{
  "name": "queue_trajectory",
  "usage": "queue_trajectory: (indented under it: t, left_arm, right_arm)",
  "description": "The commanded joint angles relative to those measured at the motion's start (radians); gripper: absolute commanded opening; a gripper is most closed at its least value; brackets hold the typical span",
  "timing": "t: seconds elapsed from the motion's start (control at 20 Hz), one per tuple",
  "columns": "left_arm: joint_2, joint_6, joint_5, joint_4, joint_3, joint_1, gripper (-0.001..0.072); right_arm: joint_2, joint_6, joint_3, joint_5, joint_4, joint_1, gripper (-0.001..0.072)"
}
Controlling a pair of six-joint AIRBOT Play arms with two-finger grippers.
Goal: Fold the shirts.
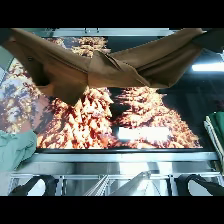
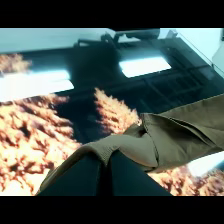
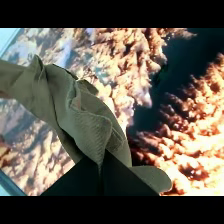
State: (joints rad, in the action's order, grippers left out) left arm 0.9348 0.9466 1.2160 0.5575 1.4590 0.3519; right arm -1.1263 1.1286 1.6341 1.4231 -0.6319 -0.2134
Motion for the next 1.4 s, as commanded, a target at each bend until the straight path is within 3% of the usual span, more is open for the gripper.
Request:
queue_trajectory:
  t: [0.0, 0.1, 0.25, 0.3, 0.4, 0.5, 0.55, 0.75, 0.9, 1.0, 1.1, 1.2, 1.35]
  left_arm:
    - [-0.212, -0.024, 0.048, 0.014, -0.050, 0.137, 0.0019]
    - [-0.382, 0.002, -0.022, 0.013, -0.122, 0.254, 0.0019]
    - [-0.465, 0.003, -0.199, -0.008, -0.022, 0.270, 0.0020]
    - [-0.435, 0.023, -0.174, -0.010, 0.068, 0.269, 0.0020]
    - [-0.319, 0.078, -0.013, -0.012, 0.257, 0.245, 0.0020]
    - [-0.210, 0.137, 0.172, -0.011, 0.264, 0.161, 0.0020]
    - [-0.180, 0.135, 0.178, -0.006, 0.153, 0.089, 0.0020]
    - [-0.021, 0.001, 0.011, 0.047, -0.376, -0.025, 0.0020]
    - [0.192, -0.027, -0.135, 0.020, -0.502, 0.008, 0.0019]
    - [0.304, -0.046, -0.091, -0.081, -0.409, 0.025, 0.0019]
    - [0.389, -0.063, -0.023, -0.232, -0.125, 0.010, 0.0018]
    - [0.441, 0.021, 0.011, -0.261, 0.309, 0.016, 0.0018]
    - [0.502, 0.185, 0.067, -0.222, 0.861, 0.065, 0.0019]
  right_arm:
    - [0.170, -0.018, -0.001, 0.066, -0.059, -0.003, 0.0017]
    - [0.328, -0.013, -0.001, -0.006, -0.173, -0.003, 0.0017]
    - [0.550, -0.012, -0.001, -0.292, -0.348, -0.003, 0.0016]
    - [0.591, 0.015, -0.001, -0.367, -0.415, -0.003, 0.0016]
    - [0.610, 0.050, -0.004, -0.367, -0.456, -0.003, 0.0016]
    - [0.572, 0.050, -0.103, -0.267, -0.400, -0.003, 0.0015]
    - [0.547, 0.058, -0.212, -0.259, -0.390, -0.002, 0.0015]
    - [0.364, 0.073, -0.713, -0.543, -0.406, -0.003, 0.0015]
    - [0.043, 0.071, -0.746, -0.562, -0.272, -0.005, 0.0013]
    - [-0.134, -0.079, -0.669, -0.508, 0.031, -0.018, 0.0014]
    - [-0.269, -0.183, -0.420, -0.322, 0.330, -0.056, 0.0014]
    - [-0.318, -0.171, -0.046, -0.154, 0.487, -0.100, 0.0014]
    - [-0.314, -0.119, 0.489, -0.096, 0.541, -0.183, 0.0014]
